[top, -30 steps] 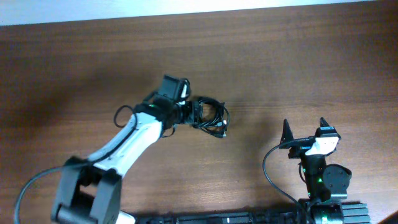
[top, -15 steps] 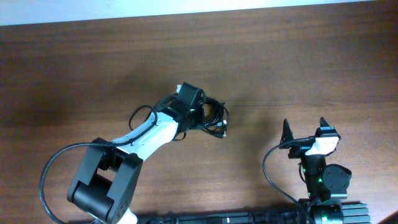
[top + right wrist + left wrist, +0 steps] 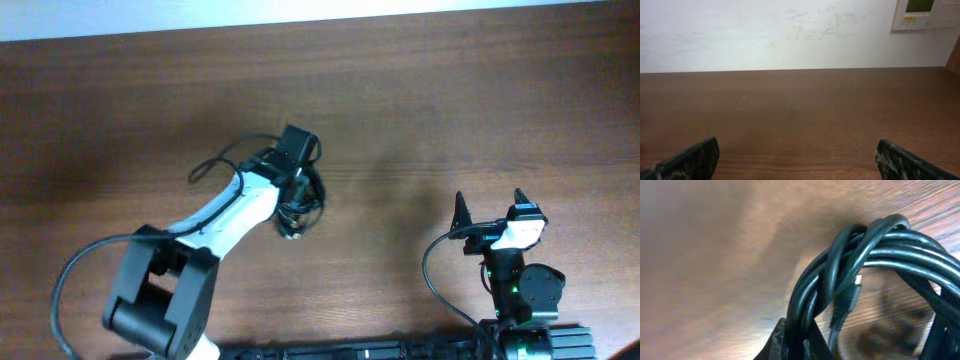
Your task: Untangle cables
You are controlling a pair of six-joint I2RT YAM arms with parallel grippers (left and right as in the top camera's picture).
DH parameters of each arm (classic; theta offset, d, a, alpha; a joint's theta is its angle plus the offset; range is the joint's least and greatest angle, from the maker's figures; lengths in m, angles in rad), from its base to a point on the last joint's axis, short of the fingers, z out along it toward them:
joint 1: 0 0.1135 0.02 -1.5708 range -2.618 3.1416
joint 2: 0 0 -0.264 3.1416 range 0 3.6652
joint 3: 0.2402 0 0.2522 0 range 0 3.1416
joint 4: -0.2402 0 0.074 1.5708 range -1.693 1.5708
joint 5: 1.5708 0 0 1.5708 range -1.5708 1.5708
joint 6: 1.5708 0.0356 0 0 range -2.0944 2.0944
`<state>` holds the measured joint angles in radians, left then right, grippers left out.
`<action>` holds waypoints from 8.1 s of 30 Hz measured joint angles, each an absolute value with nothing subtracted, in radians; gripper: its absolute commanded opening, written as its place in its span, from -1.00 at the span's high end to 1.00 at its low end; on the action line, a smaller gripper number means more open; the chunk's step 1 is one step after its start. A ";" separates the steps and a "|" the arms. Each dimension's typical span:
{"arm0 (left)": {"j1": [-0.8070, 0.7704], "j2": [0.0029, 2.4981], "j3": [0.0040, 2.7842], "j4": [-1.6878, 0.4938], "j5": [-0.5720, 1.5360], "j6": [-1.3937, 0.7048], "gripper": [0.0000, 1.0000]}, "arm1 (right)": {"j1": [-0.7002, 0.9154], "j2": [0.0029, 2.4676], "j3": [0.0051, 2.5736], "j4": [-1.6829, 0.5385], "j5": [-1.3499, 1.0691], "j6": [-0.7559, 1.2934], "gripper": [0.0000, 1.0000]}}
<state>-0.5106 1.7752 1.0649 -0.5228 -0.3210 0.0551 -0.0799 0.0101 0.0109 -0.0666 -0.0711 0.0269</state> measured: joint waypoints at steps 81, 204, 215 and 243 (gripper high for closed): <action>-0.444 1.303 1.027 -0.537 -0.098 -0.416 1.00 | 0.325 1.159 0.851 -0.517 -0.593 0.411 -0.81; -0.003 1.253 1.029 -0.572 0.870 -0.301 1.00 | 0.453 1.549 0.857 0.024 -0.474 -0.151 0.72; -0.008 1.253 1.029 -0.655 0.653 -0.295 1.00 | 0.453 1.408 0.863 -0.292 -0.605 -0.025 0.92; -0.379 1.250 1.038 -0.640 0.358 -0.257 1.00 | 0.452 1.407 0.856 0.242 -0.549 0.664 0.92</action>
